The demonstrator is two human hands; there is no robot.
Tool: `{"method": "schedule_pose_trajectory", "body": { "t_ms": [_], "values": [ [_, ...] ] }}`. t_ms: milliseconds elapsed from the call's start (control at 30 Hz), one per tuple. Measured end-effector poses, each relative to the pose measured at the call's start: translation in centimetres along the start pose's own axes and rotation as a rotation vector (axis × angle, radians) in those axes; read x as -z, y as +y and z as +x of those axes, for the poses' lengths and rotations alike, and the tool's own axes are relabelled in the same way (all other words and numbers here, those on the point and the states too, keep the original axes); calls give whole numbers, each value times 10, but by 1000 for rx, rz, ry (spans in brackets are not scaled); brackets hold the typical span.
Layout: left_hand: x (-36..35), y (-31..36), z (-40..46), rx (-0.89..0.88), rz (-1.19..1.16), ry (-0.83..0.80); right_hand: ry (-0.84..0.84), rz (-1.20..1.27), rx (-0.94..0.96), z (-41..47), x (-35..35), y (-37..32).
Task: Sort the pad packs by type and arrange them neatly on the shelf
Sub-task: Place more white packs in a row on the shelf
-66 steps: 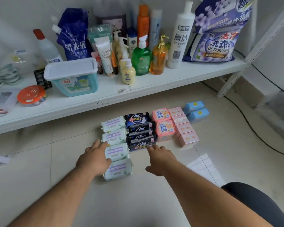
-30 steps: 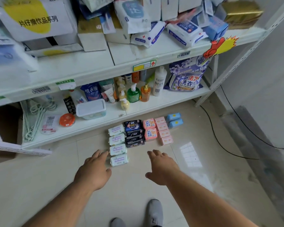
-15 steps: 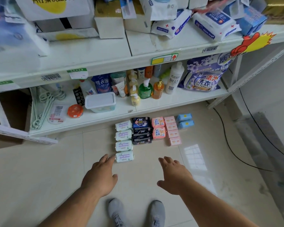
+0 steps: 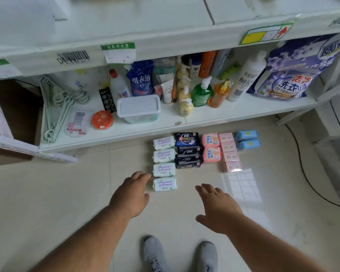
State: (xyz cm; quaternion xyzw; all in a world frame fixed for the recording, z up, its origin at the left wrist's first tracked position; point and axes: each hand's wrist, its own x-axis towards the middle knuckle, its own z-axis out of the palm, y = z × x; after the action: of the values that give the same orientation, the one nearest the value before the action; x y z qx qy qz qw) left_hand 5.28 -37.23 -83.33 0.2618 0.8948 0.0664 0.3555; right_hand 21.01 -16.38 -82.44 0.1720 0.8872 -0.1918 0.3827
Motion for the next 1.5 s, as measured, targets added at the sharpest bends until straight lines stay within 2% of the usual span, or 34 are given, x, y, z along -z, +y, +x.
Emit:
{"method": "schedule_pose_trajectory", "body": {
  "t_ms": [467,633,800,900,1200,1367,1500],
  "values": [
    [-178,-100,218,-52,61,60,119,-101,150,267,-156,13],
    [-233,-116,277,-112,125,57,149,-146,195,329,-208,28],
    [-256,-124,311,-137,127,81,191,-138,206,357,-234,41],
    [-260,-125,320,-152,119,105,198,-101,206,365,-240,44],
    [-249,-111,302,-124,142,38,139,18,225,343,-226,45],
    [-181,-87,229,-79,102,50,85,8,214,260,-169,48],
    [-94,-51,140,-65,97,82,45,1,230,162,-85,35]
  ]
}}
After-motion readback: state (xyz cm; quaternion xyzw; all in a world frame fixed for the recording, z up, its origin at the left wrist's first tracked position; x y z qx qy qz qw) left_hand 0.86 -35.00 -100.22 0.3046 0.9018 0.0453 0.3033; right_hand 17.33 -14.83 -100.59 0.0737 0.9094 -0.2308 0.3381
